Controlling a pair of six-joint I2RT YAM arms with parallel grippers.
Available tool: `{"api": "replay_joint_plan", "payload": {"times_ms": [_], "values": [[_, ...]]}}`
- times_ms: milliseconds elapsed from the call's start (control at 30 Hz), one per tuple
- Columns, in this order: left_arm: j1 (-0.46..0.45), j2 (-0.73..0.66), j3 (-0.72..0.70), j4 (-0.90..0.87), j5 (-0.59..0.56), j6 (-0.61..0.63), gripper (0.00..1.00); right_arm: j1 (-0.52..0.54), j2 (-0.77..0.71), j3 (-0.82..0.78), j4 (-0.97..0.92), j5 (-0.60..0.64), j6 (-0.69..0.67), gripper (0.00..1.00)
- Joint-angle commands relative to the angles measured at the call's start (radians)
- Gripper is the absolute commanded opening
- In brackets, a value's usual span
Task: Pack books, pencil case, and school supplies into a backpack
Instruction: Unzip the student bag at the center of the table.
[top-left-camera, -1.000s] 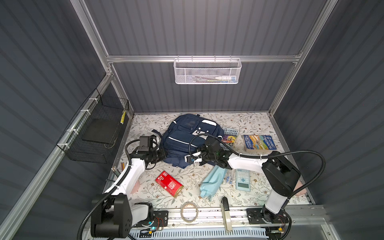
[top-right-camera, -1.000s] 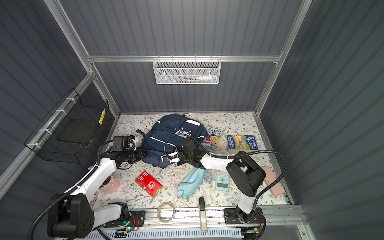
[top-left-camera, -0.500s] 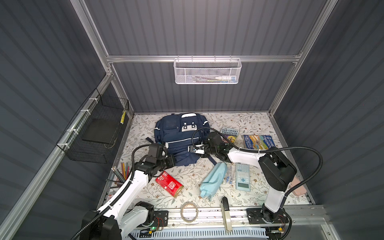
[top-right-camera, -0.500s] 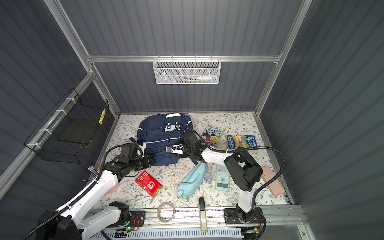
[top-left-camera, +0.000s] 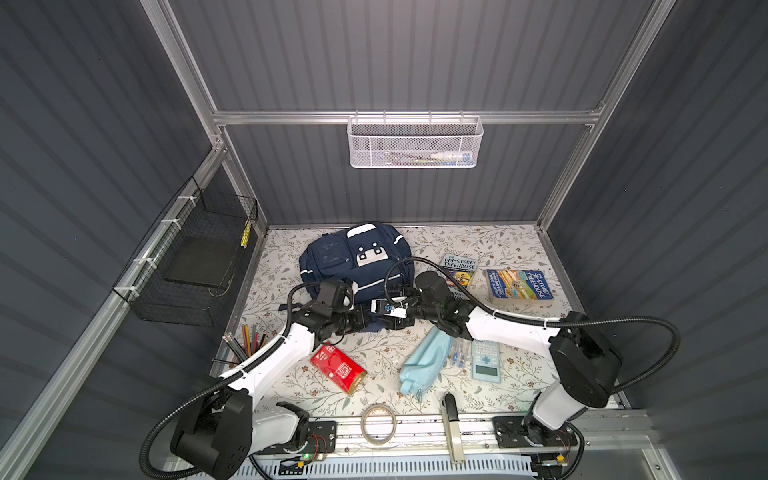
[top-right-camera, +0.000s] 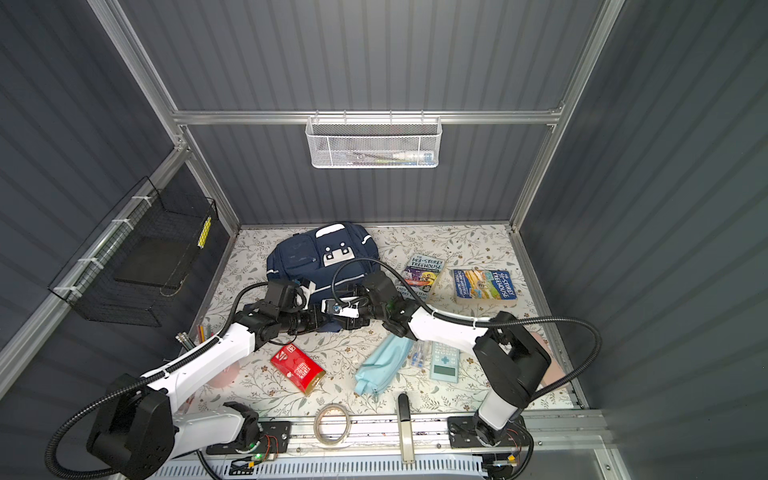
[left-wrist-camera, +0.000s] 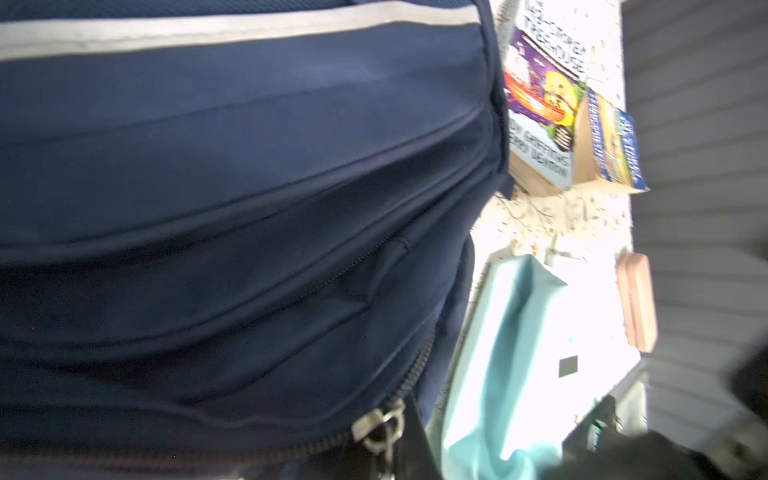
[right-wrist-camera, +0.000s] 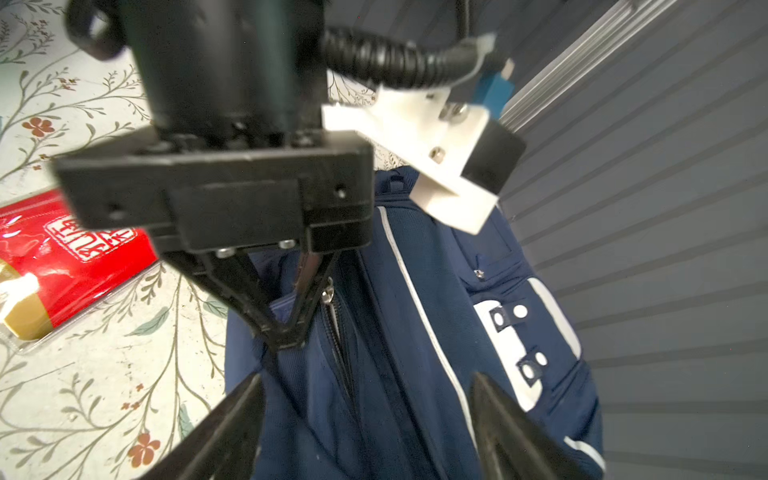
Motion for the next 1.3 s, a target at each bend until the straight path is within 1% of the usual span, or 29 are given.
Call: {"api": "replay_joint_plan", "payload": {"times_ms": [0, 100, 167, 233, 267, 333, 367, 400, 433, 467, 567, 600, 667, 700, 800, 867, 933, 1000, 1100, 1133, 1200, 1267], "values": [[0.001, -0.035, 0.058, 0.042, 0.045, 0.012, 0.0, -0.004, 0.066, 0.024, 0.013, -0.049, 0.082, 0.79], [0.001, -0.041, 0.056, 0.02, 0.058, 0.023, 0.0, -0.019, 0.103, 0.037, 0.041, -0.06, 0.099, 0.76], [0.001, -0.037, 0.044, 0.031, 0.077, 0.018, 0.0, -0.028, 0.12, 0.05, 0.037, -0.081, 0.097, 0.7], [0.001, -0.033, 0.037, 0.041, 0.088, 0.016, 0.0, -0.03, 0.137, 0.067, 0.017, -0.094, 0.081, 0.62], [0.001, -0.033, 0.043, 0.028, 0.086, 0.024, 0.0, -0.03, 0.148, 0.076, -0.004, -0.092, 0.069, 0.56], [0.002, -0.035, 0.061, -0.014, 0.072, 0.05, 0.0, -0.034, 0.16, 0.088, -0.027, -0.081, 0.062, 0.35], [0.002, -0.04, 0.072, -0.039, 0.055, 0.065, 0.0, -0.04, 0.164, 0.088, -0.022, -0.073, 0.064, 0.21], [0.002, -0.043, 0.082, -0.064, 0.027, 0.078, 0.0, -0.043, 0.166, 0.084, -0.018, -0.063, 0.062, 0.09], [0.004, -0.044, 0.091, -0.084, 0.021, 0.088, 0.0, -0.046, 0.166, 0.081, -0.018, -0.054, 0.056, 0.04], [0.008, -0.042, 0.107, -0.121, -0.03, 0.105, 0.0, -0.049, 0.161, 0.074, -0.02, -0.05, 0.043, 0.01], [0.058, -0.034, 0.129, -0.193, -0.092, 0.139, 0.0, -0.06, 0.135, 0.044, -0.018, -0.051, 0.004, 0.0], [0.094, -0.029, 0.122, -0.194, -0.095, 0.142, 0.0, -0.067, 0.125, 0.033, -0.014, -0.054, -0.009, 0.0], [0.179, -0.016, 0.122, -0.213, -0.066, 0.162, 0.0, -0.078, 0.109, 0.015, -0.014, -0.059, -0.038, 0.0], [0.205, -0.016, 0.127, -0.223, -0.082, 0.172, 0.0, -0.085, 0.098, 0.007, -0.015, -0.062, -0.048, 0.0], [0.225, -0.011, 0.14, -0.242, -0.192, 0.19, 0.0, -0.101, 0.067, -0.018, -0.017, -0.086, -0.069, 0.0], [0.261, 0.02, 0.13, -0.207, -0.206, 0.176, 0.0, -0.111, 0.046, -0.039, -0.014, -0.11, -0.093, 0.0], [0.294, 0.05, 0.122, -0.153, -0.193, 0.153, 0.0, -0.118, 0.03, -0.06, -0.022, -0.121, -0.134, 0.0], [0.294, 0.036, 0.129, -0.114, -0.162, 0.139, 0.0, -0.14, 0.03, -0.062, -0.023, -0.138, -0.128, 0.0], [0.29, -0.016, 0.138, -0.126, -0.104, 0.113, 0.0, -0.157, 0.033, -0.046, -0.009, -0.15, -0.073, 0.0], [0.29, -0.028, 0.142, -0.146, -0.104, 0.12, 0.0, -0.158, 0.031, -0.047, 0.001, -0.136, -0.068, 0.0], [0.29, -0.046, 0.141, -0.178, -0.162, 0.148, 0.0, -0.17, 0.023, -0.064, 0.033, -0.113, -0.077, 0.0], [0.304, -0.008, 0.14, -0.189, -0.181, 0.177, 0.0, -0.197, 0.016, -0.082, 0.053, -0.13, -0.078, 0.0]]}}
